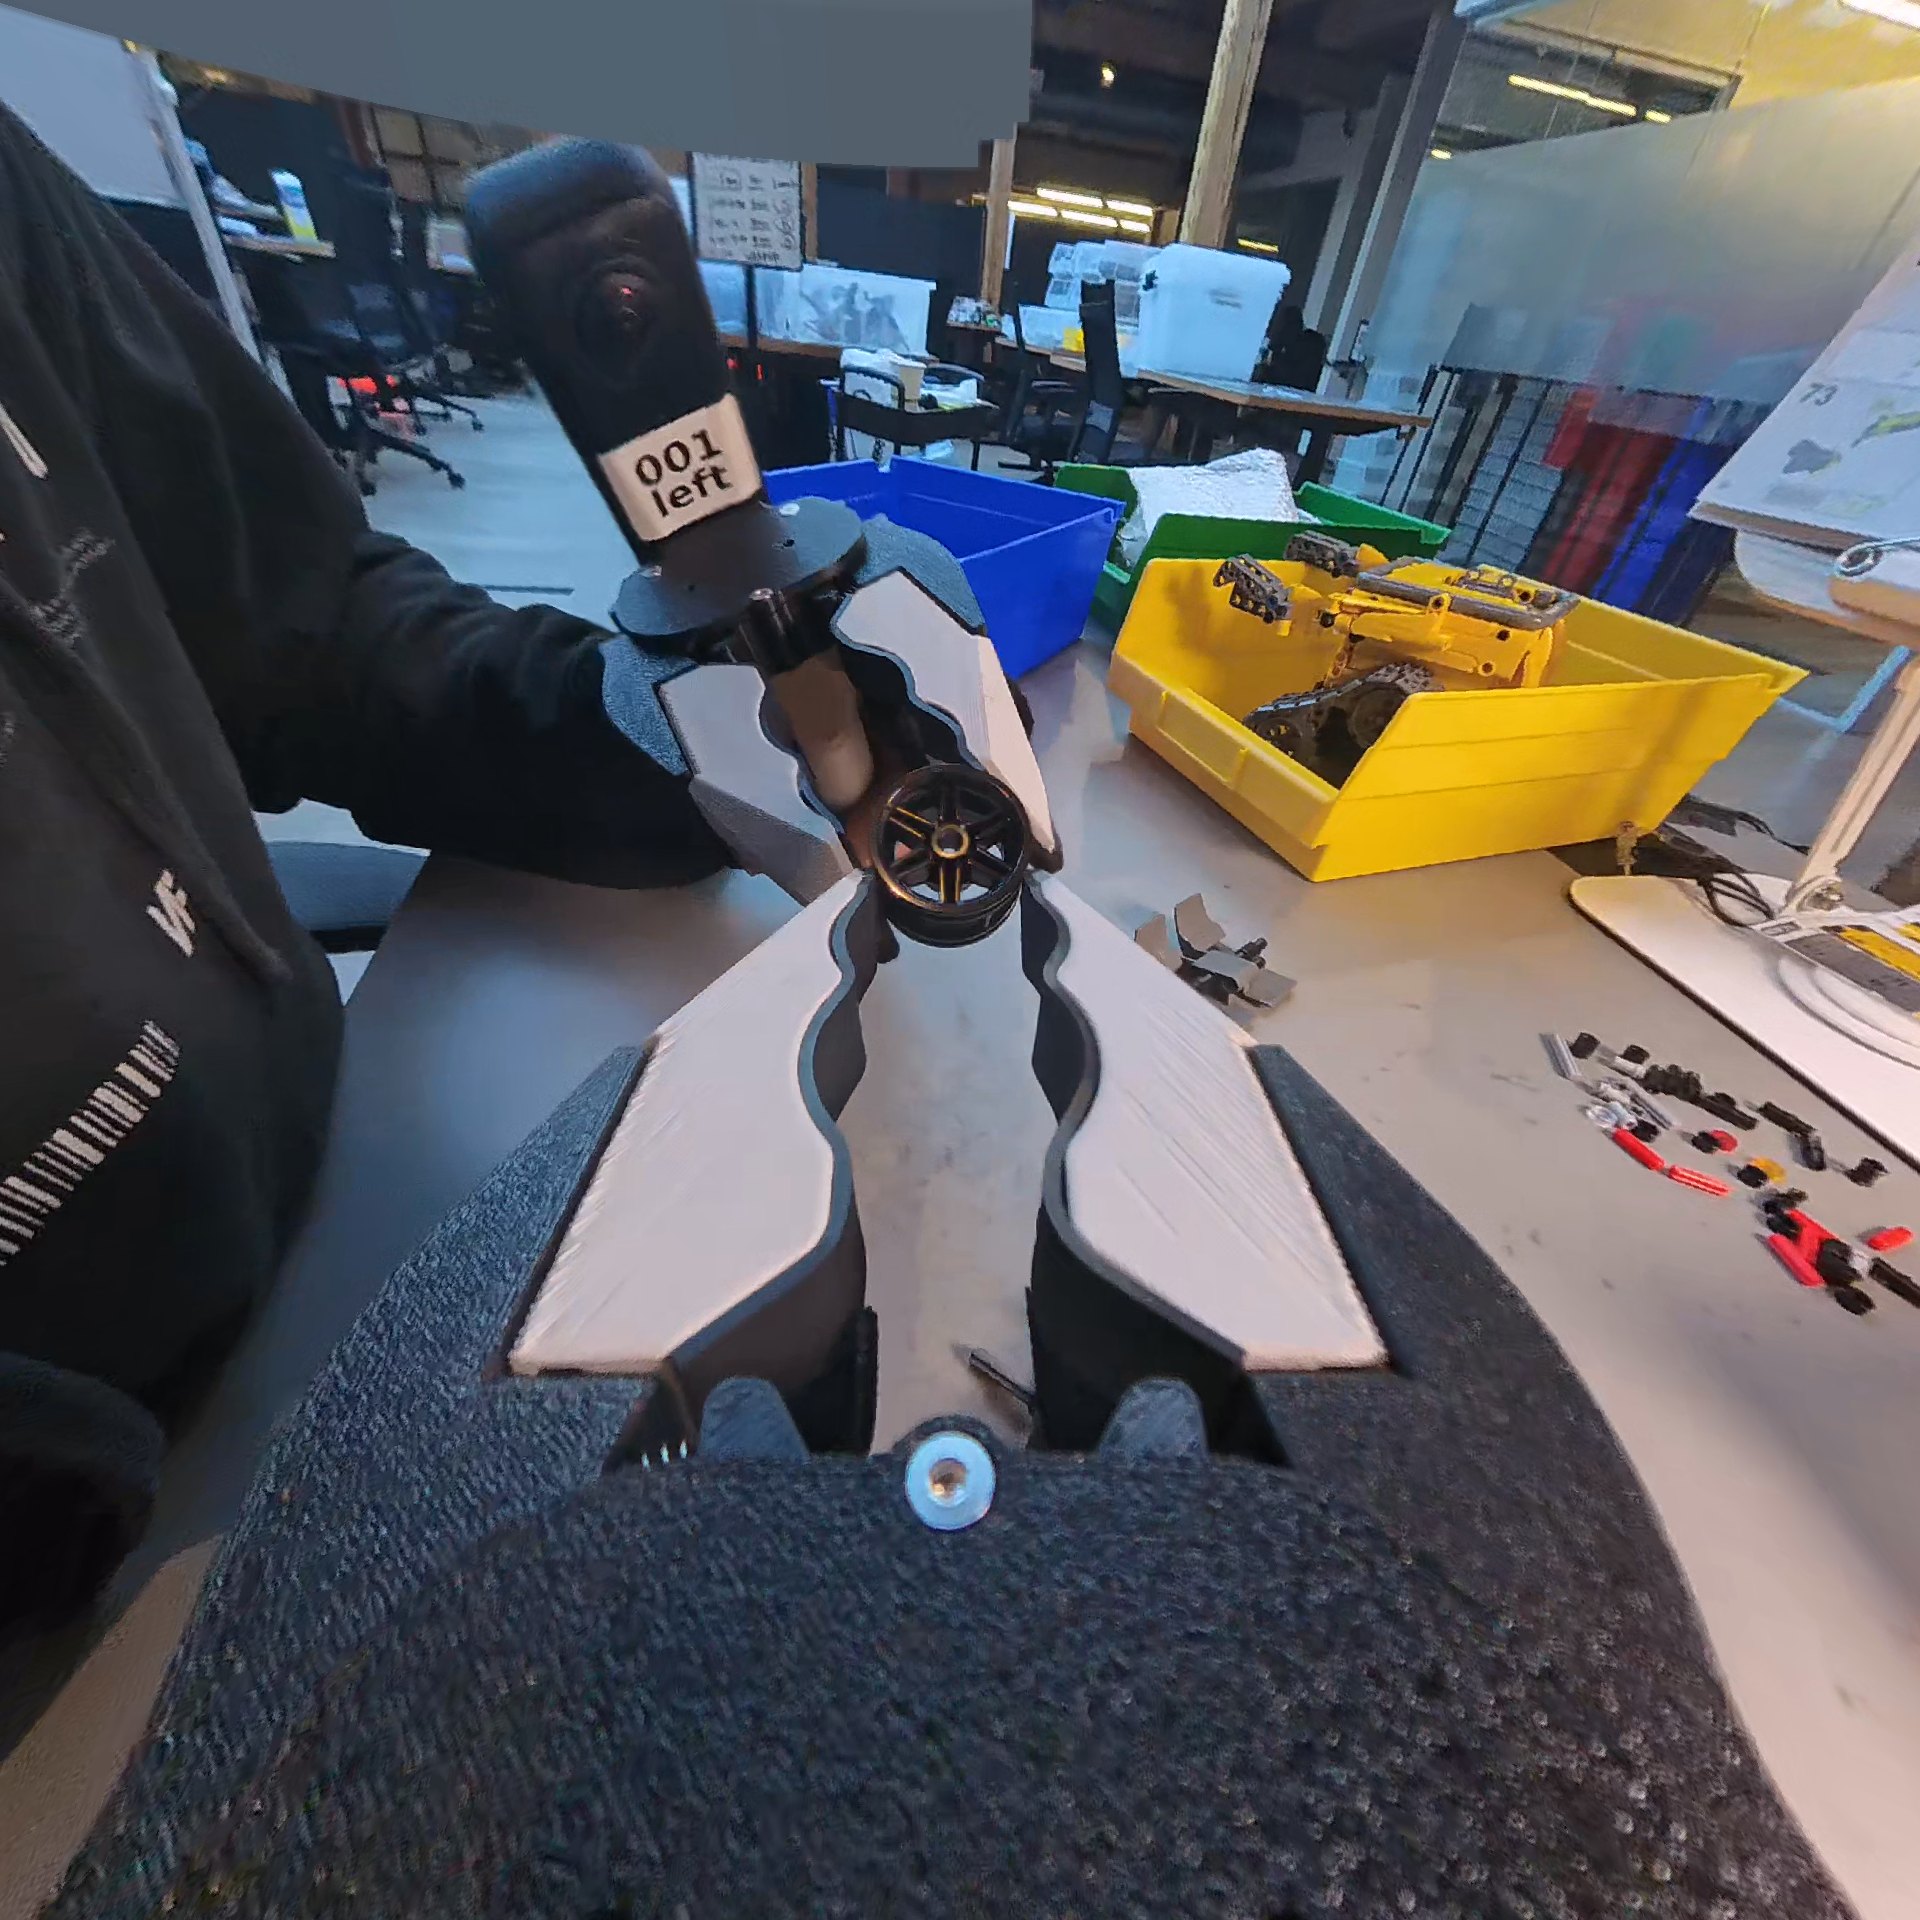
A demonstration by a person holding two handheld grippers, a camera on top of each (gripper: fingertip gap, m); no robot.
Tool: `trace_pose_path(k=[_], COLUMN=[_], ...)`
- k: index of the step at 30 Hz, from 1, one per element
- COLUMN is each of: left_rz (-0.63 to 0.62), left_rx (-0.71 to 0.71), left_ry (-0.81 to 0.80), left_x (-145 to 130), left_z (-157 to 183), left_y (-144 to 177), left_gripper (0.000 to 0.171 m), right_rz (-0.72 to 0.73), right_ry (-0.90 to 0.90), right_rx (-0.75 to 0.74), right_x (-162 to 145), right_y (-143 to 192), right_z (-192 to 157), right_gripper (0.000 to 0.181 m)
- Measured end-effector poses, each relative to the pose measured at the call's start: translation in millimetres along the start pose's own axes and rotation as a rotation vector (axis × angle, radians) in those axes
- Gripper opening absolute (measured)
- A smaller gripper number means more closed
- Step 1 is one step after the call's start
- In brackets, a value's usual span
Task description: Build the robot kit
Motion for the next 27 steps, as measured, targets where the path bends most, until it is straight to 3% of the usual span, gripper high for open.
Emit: trace_pose_path(k=[15, 23, 27], left_rz=[0.119, 0.101, 0.021], left_rx=[-0.421, -0.359, -0.34], left_ry=[0.38, 0.344, 0.307], left_x=[16.7, 14.5, 5.6], left_z=[33.0, 23.6, 21.8], left_y=[11.9, 11.8, 12.3], left_gripper=[0.037, 0.031, 0.031], right_rz=[0.063, 0.046, 0.023], right_ry=[0.202, 0.205, 0.197], right_rx=[0.172, 0.123, 0.117], right_x=[9.5, 7.3, 4.2], right_y=[10.8, 11.2, 13.3], right_z=[-32.1, -25.5, -20.9], right_gripper=[0.027, 0.026, 0.037])
Point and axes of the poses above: each gripper's, where its closed fingertips meet, y back along the fingers, x out of its top, z = x × y across the jaws, the point moved 2 cm from there along y, back along the fingers, and after that the axes turned 6 degrees about y, right-handed, at the moved point
